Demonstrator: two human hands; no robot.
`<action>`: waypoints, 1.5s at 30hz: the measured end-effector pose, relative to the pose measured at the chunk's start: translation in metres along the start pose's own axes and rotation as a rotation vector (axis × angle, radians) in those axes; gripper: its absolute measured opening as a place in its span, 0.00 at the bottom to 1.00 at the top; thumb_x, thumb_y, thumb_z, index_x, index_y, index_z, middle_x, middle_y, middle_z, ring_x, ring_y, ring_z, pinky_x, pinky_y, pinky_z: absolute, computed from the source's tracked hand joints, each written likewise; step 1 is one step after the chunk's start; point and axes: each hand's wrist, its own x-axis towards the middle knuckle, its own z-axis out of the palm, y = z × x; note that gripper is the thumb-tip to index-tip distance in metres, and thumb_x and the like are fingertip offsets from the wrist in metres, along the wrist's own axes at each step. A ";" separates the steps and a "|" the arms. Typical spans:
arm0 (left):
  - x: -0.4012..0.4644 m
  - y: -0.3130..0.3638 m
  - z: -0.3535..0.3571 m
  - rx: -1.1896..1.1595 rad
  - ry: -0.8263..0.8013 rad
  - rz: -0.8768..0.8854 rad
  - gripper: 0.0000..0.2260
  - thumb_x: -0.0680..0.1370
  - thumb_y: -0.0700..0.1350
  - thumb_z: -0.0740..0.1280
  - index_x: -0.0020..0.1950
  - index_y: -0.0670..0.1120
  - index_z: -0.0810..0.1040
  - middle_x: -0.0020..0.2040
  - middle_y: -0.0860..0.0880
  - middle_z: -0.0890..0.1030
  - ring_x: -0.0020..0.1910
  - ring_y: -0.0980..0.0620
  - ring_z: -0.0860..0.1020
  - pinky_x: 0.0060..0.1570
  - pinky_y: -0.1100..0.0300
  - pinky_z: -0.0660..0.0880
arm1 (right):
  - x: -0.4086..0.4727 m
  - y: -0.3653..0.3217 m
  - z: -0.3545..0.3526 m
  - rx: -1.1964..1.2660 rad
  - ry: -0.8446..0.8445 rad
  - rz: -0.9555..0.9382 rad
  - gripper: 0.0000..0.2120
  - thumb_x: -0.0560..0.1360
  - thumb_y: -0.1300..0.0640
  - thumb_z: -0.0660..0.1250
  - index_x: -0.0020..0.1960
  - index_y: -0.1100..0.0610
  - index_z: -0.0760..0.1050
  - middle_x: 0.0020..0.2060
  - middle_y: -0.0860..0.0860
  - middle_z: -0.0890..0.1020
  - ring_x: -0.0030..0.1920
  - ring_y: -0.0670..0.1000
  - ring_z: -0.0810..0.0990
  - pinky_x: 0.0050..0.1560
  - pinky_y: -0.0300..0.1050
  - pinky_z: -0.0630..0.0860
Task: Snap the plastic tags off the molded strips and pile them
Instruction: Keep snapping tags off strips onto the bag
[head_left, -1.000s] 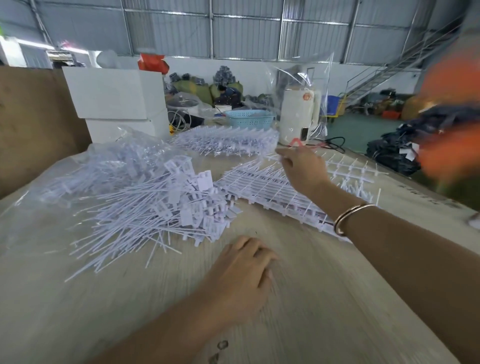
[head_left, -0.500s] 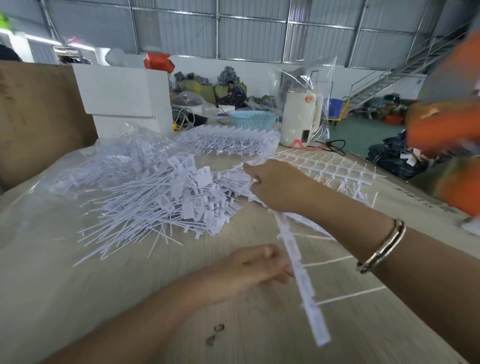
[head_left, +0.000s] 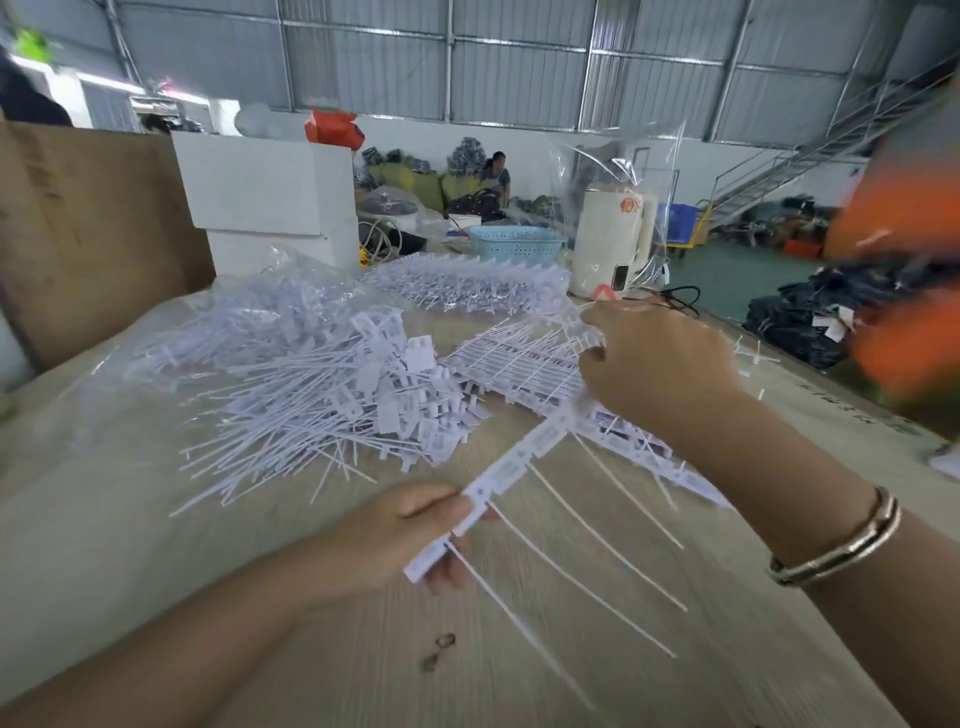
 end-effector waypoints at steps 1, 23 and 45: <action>0.000 -0.002 -0.011 0.107 0.013 0.024 0.11 0.80 0.48 0.57 0.51 0.55 0.80 0.30 0.54 0.80 0.30 0.60 0.78 0.31 0.67 0.73 | -0.003 -0.002 0.001 -0.016 0.004 0.004 0.14 0.76 0.51 0.54 0.59 0.51 0.71 0.44 0.53 0.78 0.39 0.55 0.71 0.36 0.45 0.63; 0.009 -0.006 -0.093 -0.558 0.056 0.192 0.17 0.54 0.55 0.81 0.25 0.49 0.76 0.19 0.53 0.69 0.18 0.59 0.68 0.28 0.66 0.71 | -0.022 -0.082 -0.055 -0.123 0.271 -0.430 0.21 0.73 0.57 0.64 0.25 0.56 0.59 0.20 0.46 0.58 0.19 0.46 0.55 0.27 0.34 0.49; 0.070 -0.002 -0.019 -0.428 -0.117 0.028 0.17 0.76 0.44 0.59 0.59 0.38 0.79 0.52 0.44 0.81 0.52 0.50 0.80 0.56 0.55 0.75 | 0.047 -0.084 -0.067 -0.257 0.051 -0.882 0.20 0.75 0.56 0.59 0.26 0.56 0.60 0.22 0.49 0.62 0.23 0.47 0.60 0.27 0.38 0.63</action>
